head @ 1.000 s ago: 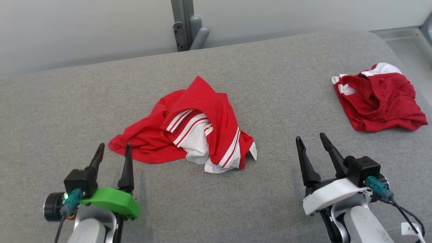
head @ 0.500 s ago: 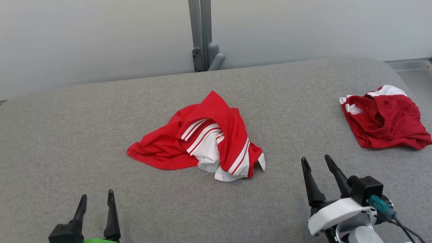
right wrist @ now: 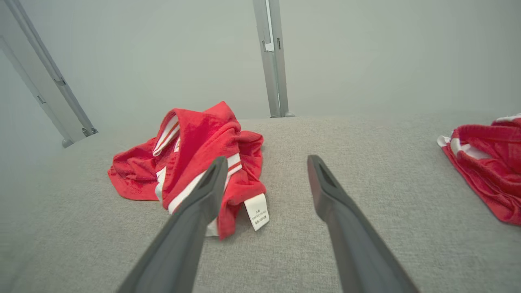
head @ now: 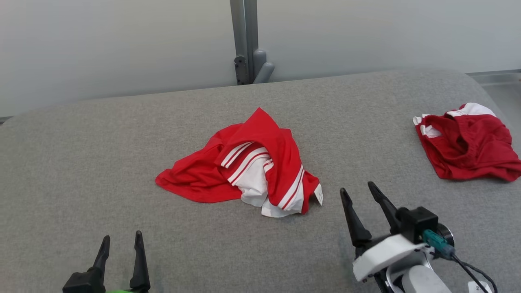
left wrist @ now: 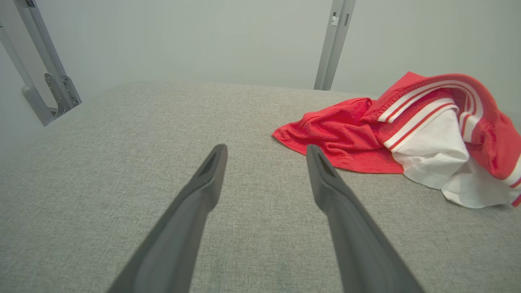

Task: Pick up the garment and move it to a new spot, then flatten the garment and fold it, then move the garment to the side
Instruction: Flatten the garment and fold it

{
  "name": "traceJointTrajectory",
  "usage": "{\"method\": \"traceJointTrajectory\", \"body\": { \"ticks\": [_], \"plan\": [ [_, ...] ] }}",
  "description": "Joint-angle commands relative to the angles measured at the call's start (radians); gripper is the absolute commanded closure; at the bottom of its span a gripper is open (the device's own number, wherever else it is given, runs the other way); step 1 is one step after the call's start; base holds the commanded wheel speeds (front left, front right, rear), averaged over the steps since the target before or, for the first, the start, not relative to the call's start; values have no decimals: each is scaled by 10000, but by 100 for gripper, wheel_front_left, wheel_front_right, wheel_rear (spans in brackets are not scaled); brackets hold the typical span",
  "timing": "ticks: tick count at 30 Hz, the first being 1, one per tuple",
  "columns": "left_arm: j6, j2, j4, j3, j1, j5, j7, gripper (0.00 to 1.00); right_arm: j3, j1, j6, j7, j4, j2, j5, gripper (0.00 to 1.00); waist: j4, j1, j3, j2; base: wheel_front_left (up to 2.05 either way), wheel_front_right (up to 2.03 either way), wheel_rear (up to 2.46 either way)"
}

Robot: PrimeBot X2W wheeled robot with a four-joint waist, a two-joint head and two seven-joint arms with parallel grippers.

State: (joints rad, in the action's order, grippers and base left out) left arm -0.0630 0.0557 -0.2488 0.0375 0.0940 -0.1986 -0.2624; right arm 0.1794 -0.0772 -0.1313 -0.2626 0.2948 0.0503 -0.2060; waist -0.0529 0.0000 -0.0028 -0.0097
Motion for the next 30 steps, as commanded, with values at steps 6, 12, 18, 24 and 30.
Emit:
{"method": "traceJointTrajectory", "body": {
  "ticks": [6,12,18,24,30],
  "plan": [
    [-166,-35,-157,-529,-428,-99,-28,0,1427,-2101,11,38,442,56,515,0,1387,0,469,97,0,0,0],
    [-38,-31,-258,-1080,-713,-461,-30,0,2489,-4237,13,824,1531,625,1133,0,2688,0,942,97,0,0,0],
    [117,-38,-280,-1473,-893,-947,-28,0,3817,-6017,13,2184,2847,1433,1486,0,3511,0,1466,97,0,0,0],
    [209,-39,-307,-1892,-1067,-1355,-28,0,5123,-7020,13,3431,3936,2023,1283,0,3930,0,1873,97,0,0,0],
    [359,-39,-221,-2066,-1134,-1560,-28,0,5987,-7366,14,4091,4317,2326,872,0,3997,0,2036,97,0,0,0]
  ]
}}
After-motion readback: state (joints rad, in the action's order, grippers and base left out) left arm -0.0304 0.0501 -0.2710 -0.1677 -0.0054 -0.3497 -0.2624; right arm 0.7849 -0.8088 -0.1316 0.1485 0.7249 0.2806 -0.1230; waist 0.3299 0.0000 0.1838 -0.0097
